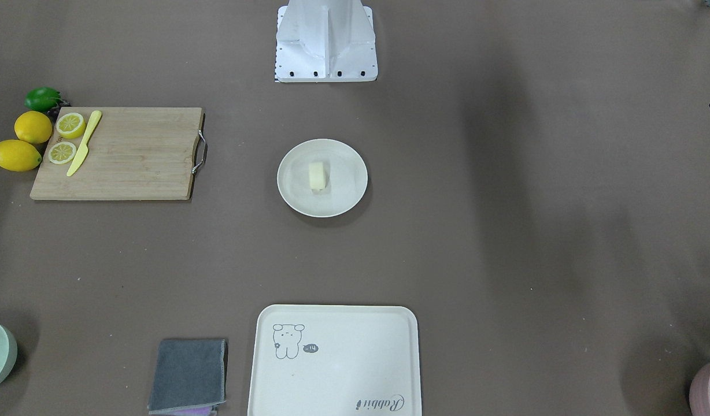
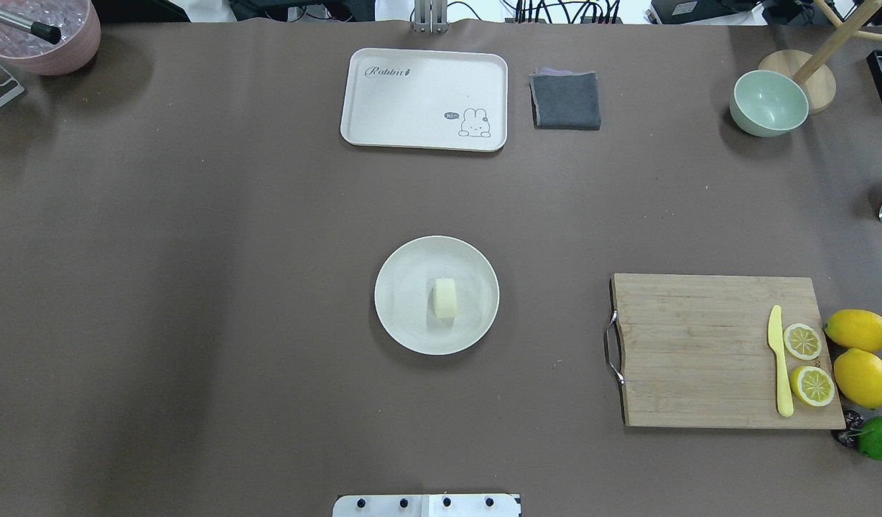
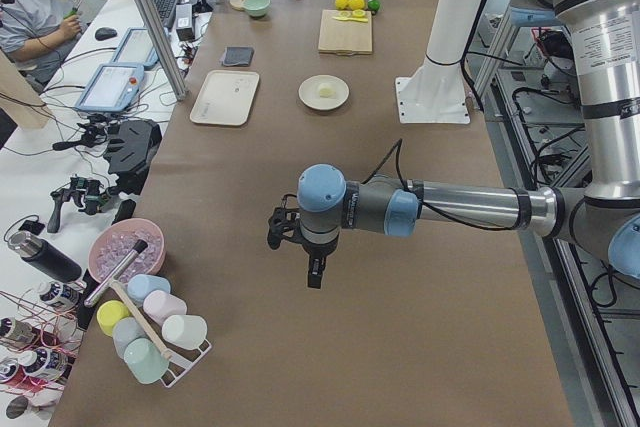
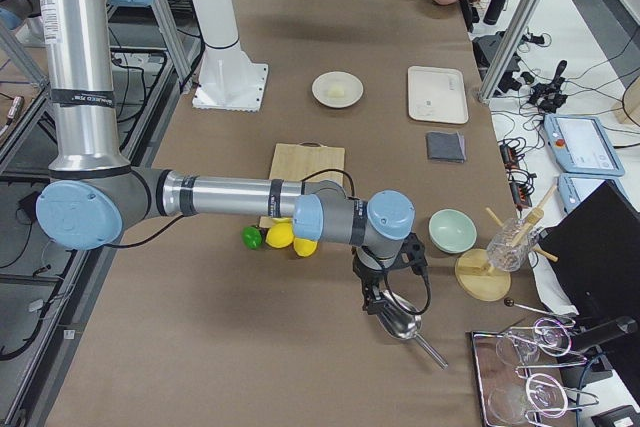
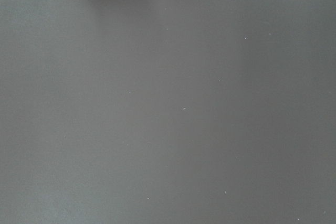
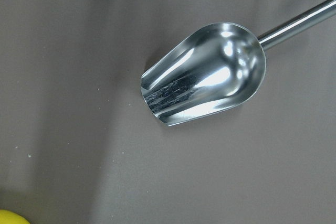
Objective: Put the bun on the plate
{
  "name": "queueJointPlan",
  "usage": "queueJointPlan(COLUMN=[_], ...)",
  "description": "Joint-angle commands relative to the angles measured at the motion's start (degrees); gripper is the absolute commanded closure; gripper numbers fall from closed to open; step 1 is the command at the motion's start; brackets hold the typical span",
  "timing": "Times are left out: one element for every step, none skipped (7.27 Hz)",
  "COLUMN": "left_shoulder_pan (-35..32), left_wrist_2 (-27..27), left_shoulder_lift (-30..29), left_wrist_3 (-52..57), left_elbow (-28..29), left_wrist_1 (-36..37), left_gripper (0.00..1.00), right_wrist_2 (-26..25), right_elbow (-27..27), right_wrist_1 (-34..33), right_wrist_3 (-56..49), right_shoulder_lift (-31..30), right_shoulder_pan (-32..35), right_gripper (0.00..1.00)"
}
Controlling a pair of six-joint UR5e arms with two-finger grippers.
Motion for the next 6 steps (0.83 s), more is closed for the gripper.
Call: queueJointPlan(left_shoulder_pan=[-2.25,-2.25,-2.34,-2.43,-2.6,-2.6], left_wrist_2=[-0.03,-0.03,0.06,0.41,0.41,0.5], left_shoulder_lift=[-0.24,-0.94,-0.86,-0.77,-0.77,-0.77], left_wrist_3=[0.08,0.08,0.08,0.08,0.08,0.08], left_elbow=[-0.33,0.1,-0.16,-0.07,-0.07,0.36], left_wrist_1=[-2.11,-2.21,-3.43,-3.7,-3.7,-3.7], left_gripper=[0.02,0.02,0.02,0.02,0.02,0.02], right_wrist_2=[-0.1,-0.36,-0.37,-0.45,-0.54,-0.54], right_elbow=[-0.03,0.06,0.32,0.24,0.06,0.15], right_wrist_1=[0.23,0.23,0.23,0.23,0.23,0.23], right_wrist_3=[-0.01,-0.27,-0.62,-0.1,-0.1,-0.1], right_shoulder_lift=[-0.34,-0.95,-1.48,-1.05,-0.87,-0.87], right_shoulder_pan=[0.04,0.04,0.04,0.04,0.04,0.04], right_gripper=[0.0,0.0,0.0,0.0,0.0,0.0])
